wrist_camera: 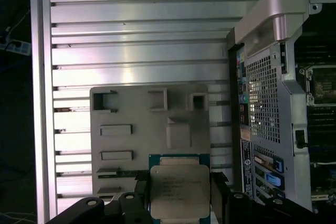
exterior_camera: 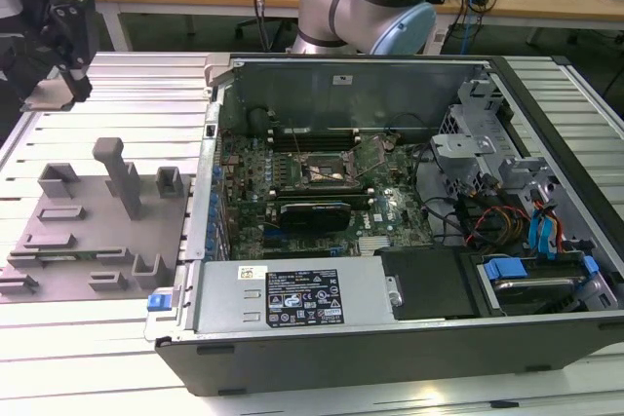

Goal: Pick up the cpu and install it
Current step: 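Pick up the cpu and move it towards the insertion slot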

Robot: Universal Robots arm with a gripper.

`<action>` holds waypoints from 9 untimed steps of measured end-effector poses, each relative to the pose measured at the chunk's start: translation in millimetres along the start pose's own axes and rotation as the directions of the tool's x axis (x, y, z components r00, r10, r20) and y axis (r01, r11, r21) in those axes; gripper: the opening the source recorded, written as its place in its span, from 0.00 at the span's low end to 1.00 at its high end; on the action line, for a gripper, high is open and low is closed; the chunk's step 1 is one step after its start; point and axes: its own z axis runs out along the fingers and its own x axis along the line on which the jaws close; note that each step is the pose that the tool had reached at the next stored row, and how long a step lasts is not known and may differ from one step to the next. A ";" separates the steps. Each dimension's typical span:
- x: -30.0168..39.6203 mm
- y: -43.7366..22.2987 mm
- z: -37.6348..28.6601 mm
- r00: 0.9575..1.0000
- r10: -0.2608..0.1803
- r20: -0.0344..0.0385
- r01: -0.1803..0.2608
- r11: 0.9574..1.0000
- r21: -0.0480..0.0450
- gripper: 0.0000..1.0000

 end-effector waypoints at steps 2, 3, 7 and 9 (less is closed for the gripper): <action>-5.1 0.2 0.1 1.000 0.000 0.000 0.000 1.000 0.000 0.55; -7.2 0.3 0.2 1.000 0.000 0.000 0.000 1.000 0.000 0.55; -16.0 0.7 0.5 1.000 0.000 0.000 0.000 1.000 0.000 0.55; -20.7 0.9 0.6 1.000 0.000 0.000 0.000 1.000 0.000 0.55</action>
